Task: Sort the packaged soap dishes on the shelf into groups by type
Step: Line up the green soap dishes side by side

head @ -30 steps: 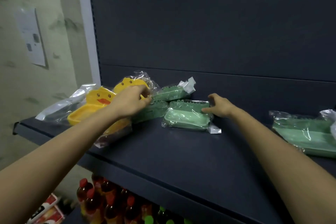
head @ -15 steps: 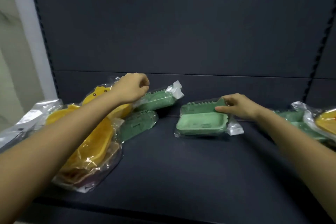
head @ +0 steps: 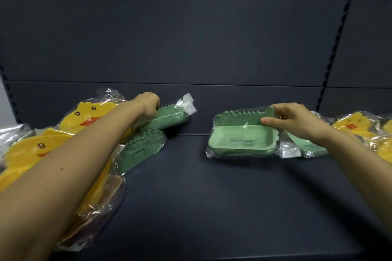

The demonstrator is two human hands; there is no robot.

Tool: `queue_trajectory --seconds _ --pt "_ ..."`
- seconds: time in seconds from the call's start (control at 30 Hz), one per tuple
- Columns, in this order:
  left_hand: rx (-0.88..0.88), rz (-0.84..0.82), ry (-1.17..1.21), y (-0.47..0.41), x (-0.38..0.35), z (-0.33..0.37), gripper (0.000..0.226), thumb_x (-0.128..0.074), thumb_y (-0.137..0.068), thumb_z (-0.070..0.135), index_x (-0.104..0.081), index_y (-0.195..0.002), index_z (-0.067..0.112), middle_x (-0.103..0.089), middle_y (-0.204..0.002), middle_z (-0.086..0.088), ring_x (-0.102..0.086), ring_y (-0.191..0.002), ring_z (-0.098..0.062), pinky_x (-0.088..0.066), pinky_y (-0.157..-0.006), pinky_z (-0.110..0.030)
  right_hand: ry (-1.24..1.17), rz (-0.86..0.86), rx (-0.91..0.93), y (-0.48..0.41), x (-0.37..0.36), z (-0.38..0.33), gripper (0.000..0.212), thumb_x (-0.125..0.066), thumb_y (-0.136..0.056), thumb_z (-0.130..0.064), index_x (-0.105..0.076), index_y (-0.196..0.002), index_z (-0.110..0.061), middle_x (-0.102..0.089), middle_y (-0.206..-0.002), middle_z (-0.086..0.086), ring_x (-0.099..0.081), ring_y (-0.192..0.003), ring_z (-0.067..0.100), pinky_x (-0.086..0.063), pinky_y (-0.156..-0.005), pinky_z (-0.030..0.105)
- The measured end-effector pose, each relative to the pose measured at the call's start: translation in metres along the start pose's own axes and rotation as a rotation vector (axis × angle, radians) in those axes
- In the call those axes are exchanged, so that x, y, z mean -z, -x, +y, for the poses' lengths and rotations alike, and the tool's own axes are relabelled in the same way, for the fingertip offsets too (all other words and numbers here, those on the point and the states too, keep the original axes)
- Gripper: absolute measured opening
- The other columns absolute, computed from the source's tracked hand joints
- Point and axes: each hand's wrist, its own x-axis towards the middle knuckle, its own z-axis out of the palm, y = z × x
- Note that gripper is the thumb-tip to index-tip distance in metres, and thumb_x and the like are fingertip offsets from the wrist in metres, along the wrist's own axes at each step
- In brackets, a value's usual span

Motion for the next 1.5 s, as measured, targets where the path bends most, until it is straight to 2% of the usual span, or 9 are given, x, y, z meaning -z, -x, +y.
queue_trajectory --seconds 0.13,0.27,0.43,0.63,0.87,1.03,1.23,1.37,1.5 --pt "-0.024 -0.010 0.002 0.001 -0.006 0.000 0.028 -0.055 -0.088 0.014 -0.057 -0.115 0.005 -0.047 -0.120 -0.014 -0.051 -0.109 -0.033 -0.041 -0.095 -0.036 0.001 0.008 -0.005 0.008 -0.003 -0.010 0.048 -0.068 -0.083 -0.030 -0.031 -0.058 -0.012 -0.031 -0.055 0.000 -0.025 -0.051 0.009 -0.027 -0.046 0.018" --pt "-0.016 -0.030 0.023 -0.001 -0.010 0.001 0.016 -0.051 -0.088 0.010 -0.061 -0.098 0.003 -0.056 -0.105 -0.012 -0.052 -0.090 -0.031 -0.043 -0.081 -0.035 -0.029 0.011 -0.028 0.015 -0.006 -0.013 0.043 -0.068 -0.083 -0.030 -0.038 -0.061 -0.008 -0.037 -0.059 0.006 -0.030 -0.059 0.015 -0.026 -0.055 0.025" --pt "0.123 -0.107 0.087 0.003 -0.015 0.003 0.058 -0.052 -0.091 0.029 -0.030 -0.135 -0.001 -0.044 -0.137 -0.021 -0.048 -0.119 -0.037 -0.042 -0.097 -0.042 -0.031 0.016 -0.040 0.023 -0.008 -0.011 0.049 -0.067 -0.083 -0.033 -0.042 -0.066 0.006 -0.043 -0.060 0.010 -0.037 -0.060 0.017 -0.031 -0.059 0.031" --pt "0.178 -0.271 0.259 0.000 -0.026 0.004 0.096 -0.058 -0.088 0.030 0.012 -0.143 -0.005 -0.016 -0.154 -0.024 -0.025 -0.139 -0.040 -0.028 -0.113 -0.047 -0.032 0.015 -0.049 0.032 -0.008 -0.010 0.049 -0.066 -0.084 -0.033 -0.043 -0.067 0.007 -0.044 -0.059 0.009 -0.040 -0.059 0.019 -0.032 -0.059 0.030" --pt "0.034 -0.116 0.094 0.003 -0.023 0.002 0.049 -0.063 -0.084 0.029 -0.047 -0.124 0.005 -0.052 -0.130 -0.016 -0.053 -0.113 -0.033 -0.045 -0.093 -0.037 -0.043 0.039 -0.091 0.042 -0.001 -0.005 0.044 -0.066 -0.085 -0.030 -0.041 -0.063 -0.002 -0.037 -0.056 0.002 -0.032 -0.055 0.012 -0.029 -0.053 0.024" --pt "-0.074 0.077 0.196 0.002 -0.006 0.013 0.037 -0.065 -0.083 0.026 -0.059 -0.114 0.006 -0.060 -0.122 -0.015 -0.053 -0.114 -0.033 -0.040 -0.096 -0.038 -0.008 0.106 -0.094 0.051 0.013 0.000 0.046 -0.066 -0.086 -0.024 -0.033 -0.057 -0.012 -0.034 -0.053 -0.001 -0.035 -0.043 0.005 -0.030 -0.044 0.014" --pt "-0.201 0.208 0.265 0.016 0.024 0.036 0.022 -0.072 -0.077 0.025 -0.060 -0.071 0.008 -0.059 -0.072 -0.007 -0.052 -0.074 -0.023 -0.036 -0.069 -0.030 -0.094 0.189 -0.097 0.069 0.039 0.030 0.016 -0.066 -0.086 -0.026 -0.059 -0.073 -0.018 -0.050 -0.061 0.000 -0.043 -0.057 0.007 -0.037 -0.058 0.023" --pt "-0.295 0.215 0.414 0.028 0.045 0.062 0.018 -0.074 -0.075 0.018 -0.064 -0.073 0.004 -0.063 -0.075 -0.017 -0.057 -0.062 -0.019 -0.055 -0.060 -0.028 -0.162 0.213 -0.079 0.088 0.066 0.045 0.014 -0.064 -0.088 -0.017 -0.062 -0.095 -0.006 -0.056 -0.070 0.000 -0.051 -0.063 0.009 -0.043 -0.065 0.026" --pt "-0.401 0.139 0.526 0.044 0.059 0.112 0.009 -0.073 -0.075 0.012 -0.066 -0.072 0.007 -0.062 -0.072 -0.015 -0.059 -0.053 -0.005 -0.051 -0.048 -0.010 -0.227 0.226 -0.117 0.113 0.102 0.073 0.012 -0.062 -0.089 -0.015 -0.059 -0.098 -0.007 -0.059 -0.077 -0.002 -0.056 -0.069 0.004 -0.049 -0.069 0.031"
